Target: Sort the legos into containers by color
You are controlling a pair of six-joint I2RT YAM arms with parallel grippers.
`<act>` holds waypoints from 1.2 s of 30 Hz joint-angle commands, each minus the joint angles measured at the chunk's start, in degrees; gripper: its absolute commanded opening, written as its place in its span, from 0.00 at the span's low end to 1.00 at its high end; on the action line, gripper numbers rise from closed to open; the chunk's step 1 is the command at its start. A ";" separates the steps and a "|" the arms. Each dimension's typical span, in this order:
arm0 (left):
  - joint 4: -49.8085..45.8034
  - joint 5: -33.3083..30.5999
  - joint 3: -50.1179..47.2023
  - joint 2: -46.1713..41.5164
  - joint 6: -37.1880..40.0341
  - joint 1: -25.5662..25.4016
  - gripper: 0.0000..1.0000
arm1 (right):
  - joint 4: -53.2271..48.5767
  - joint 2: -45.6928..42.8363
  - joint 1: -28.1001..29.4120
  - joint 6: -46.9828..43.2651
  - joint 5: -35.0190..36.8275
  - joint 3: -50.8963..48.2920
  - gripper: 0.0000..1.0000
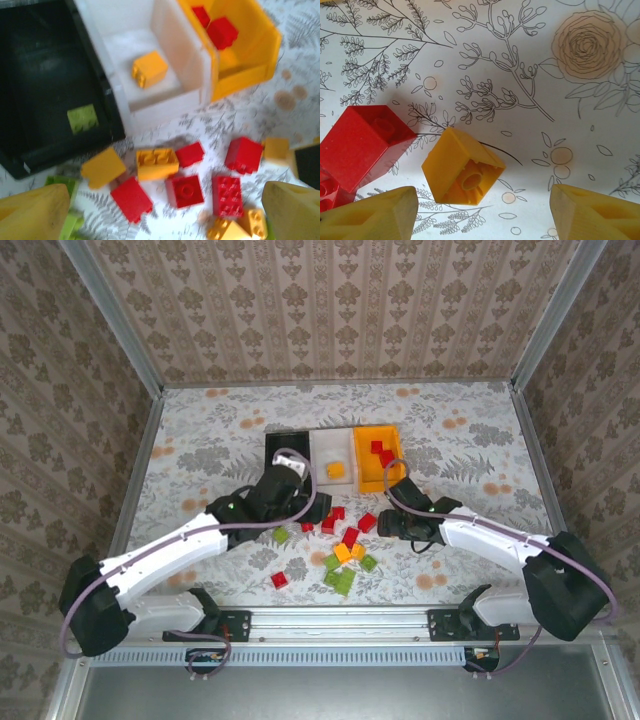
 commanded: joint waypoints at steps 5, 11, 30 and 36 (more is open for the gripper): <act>3.22 -3.05 -8.32 -8.16 -5.44 -0.96 1.00 | 3.56 4.08 0.37 0.88 -0.49 0.88 0.70; -0.31 -5.93 -9.56 -9.42 -7.05 -0.96 1.00 | 2.36 7.78 0.72 1.34 -0.50 1.10 0.65; 0.60 -5.02 -12.25 -8.99 -8.28 1.09 1.00 | 3.32 11.42 0.72 0.53 3.60 3.07 0.63; 0.88 -3.92 -13.05 -9.17 -8.49 1.83 1.00 | 2.48 11.53 0.70 -0.24 4.07 3.53 0.57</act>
